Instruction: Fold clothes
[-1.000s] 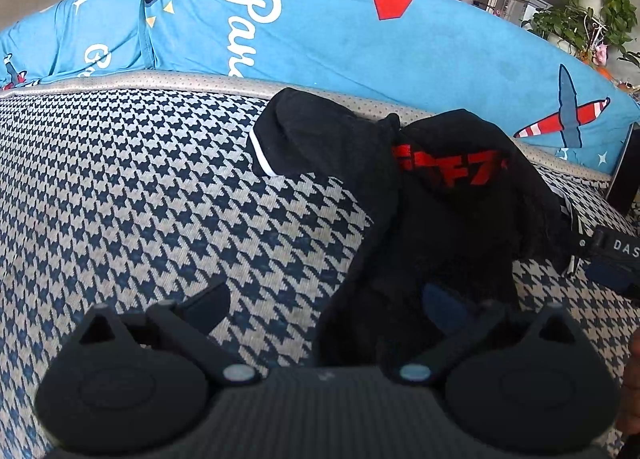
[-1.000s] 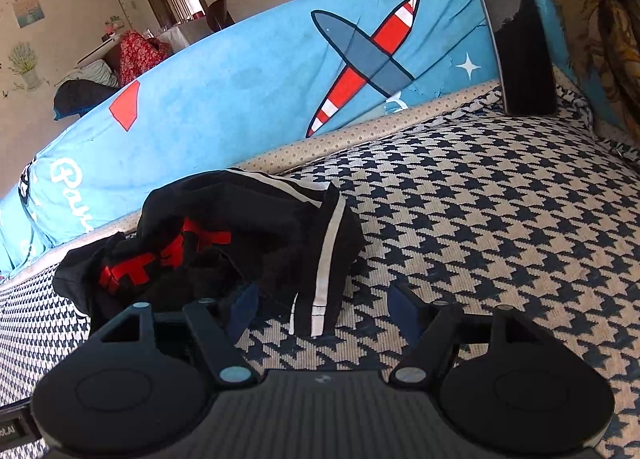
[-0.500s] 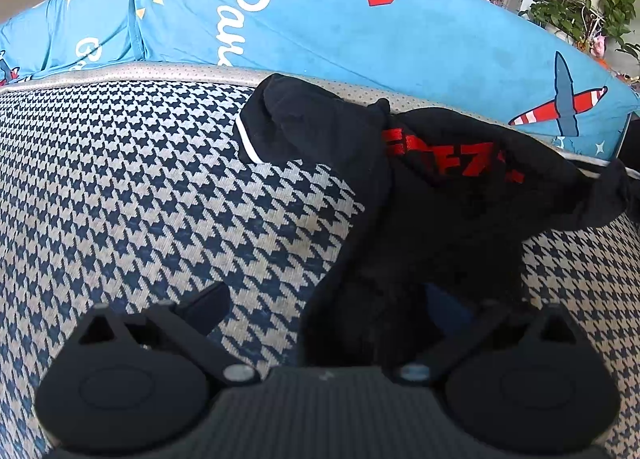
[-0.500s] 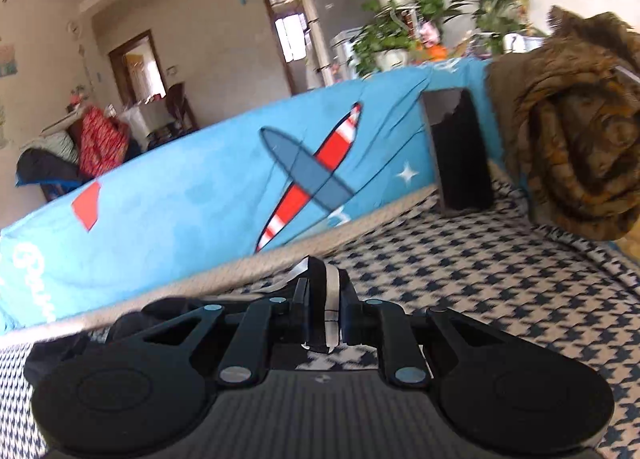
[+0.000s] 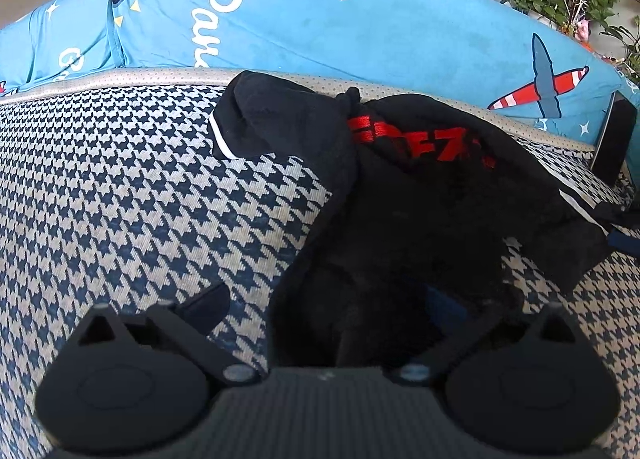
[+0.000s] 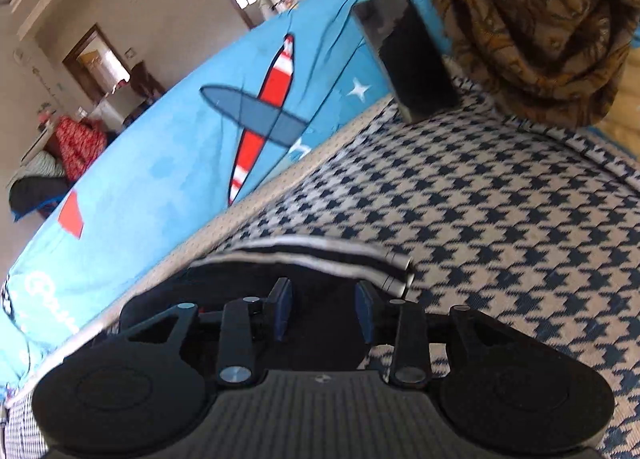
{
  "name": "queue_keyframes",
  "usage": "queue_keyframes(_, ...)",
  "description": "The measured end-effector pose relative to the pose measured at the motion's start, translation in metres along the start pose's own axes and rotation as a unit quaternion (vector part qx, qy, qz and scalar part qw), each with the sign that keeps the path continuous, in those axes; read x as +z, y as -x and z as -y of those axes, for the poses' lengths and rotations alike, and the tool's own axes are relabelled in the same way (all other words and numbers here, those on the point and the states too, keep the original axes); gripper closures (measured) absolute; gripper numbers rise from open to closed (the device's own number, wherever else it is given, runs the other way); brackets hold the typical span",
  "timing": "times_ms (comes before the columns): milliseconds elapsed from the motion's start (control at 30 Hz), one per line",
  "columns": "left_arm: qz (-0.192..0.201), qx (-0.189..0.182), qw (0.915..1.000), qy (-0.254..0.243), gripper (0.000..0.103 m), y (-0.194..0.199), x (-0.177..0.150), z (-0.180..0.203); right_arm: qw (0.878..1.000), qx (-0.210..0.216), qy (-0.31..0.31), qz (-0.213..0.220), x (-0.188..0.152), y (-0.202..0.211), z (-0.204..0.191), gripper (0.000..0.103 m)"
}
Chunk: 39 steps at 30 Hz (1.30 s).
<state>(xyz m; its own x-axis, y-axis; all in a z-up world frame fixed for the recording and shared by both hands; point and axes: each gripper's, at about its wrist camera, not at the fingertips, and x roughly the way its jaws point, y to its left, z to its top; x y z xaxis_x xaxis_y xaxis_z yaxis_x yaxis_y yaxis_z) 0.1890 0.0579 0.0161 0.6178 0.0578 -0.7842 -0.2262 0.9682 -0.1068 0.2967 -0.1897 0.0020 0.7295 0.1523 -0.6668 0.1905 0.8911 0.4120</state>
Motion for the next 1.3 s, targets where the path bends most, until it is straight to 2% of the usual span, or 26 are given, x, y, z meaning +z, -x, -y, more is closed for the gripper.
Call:
queue_keyframes(100,0.001,0.0,1.0,-0.002,0.0,0.001,0.0,0.002,0.999,0.005,0.019,-0.033,-0.015,-0.002,-0.008,0.066)
queue_keyframes(233,0.002,0.003,1.0,-0.003,0.0,0.002,-0.001,0.002,0.997,0.006,0.043,-0.058,-0.031,-0.003,-0.018,0.053)
queue_keyframes(333,0.002,0.007,1.0,0.002,0.0,0.003,-0.001,0.0,0.996,-0.009,0.067,-0.056,-0.04,-0.005,-0.027,0.045)
queue_keyframes(400,0.002,0.009,1.0,0.004,0.0,0.004,-0.001,-0.002,0.996,-0.012,0.061,-0.057,-0.044,-0.008,-0.028,0.043)
queue_keyframes(467,0.001,0.01,0.9999,0.005,0.0,0.004,-0.002,-0.004,0.997,-0.007,0.058,-0.05,-0.047,-0.009,-0.03,0.035)
queue_keyframes(633,-0.003,0.013,0.9999,0.005,0.0,0.004,-0.003,-0.008,0.997,0.012,0.061,-0.037,-0.049,-0.018,-0.038,0.034)
queue_keyframes(700,-0.004,0.014,0.9999,0.007,0.0,0.004,-0.002,-0.01,0.997,0.008,0.074,-0.026,-0.052,-0.021,-0.044,0.038)
queue_keyframes(767,-0.004,0.014,0.9999,0.008,0.0,0.005,-0.002,-0.012,0.996,0.006,0.086,-0.017,-0.054,-0.026,-0.05,0.061)
queue_keyframes(800,-0.003,0.014,0.9999,0.008,0.0,0.005,-0.002,-0.013,0.996,0.005,0.091,-0.014,-0.055,-0.028,-0.052,0.068)
queue_keyframes(833,-0.003,0.014,0.9999,0.009,0.0,0.006,-0.002,-0.013,0.995,0.005,0.095,-0.012,-0.056,-0.03,-0.054,0.079)
queue_keyframes(867,-0.003,0.014,0.9999,0.009,0.0,0.006,-0.002,-0.014,0.995,0.005,0.095,-0.01,-0.057,-0.031,-0.055,0.085)
queue_keyframes(967,-0.001,0.014,0.9998,0.01,0.0,0.008,-0.001,-0.016,0.996,0.005,0.087,0.005,-0.055,-0.026,-0.056,0.09)
queue_keyframes(1300,0.015,0.009,0.9996,0.022,0.0,0.015,0.003,-0.02,0.993,-0.007,0.08,0.084,-0.032,0.015,-0.055,0.092)
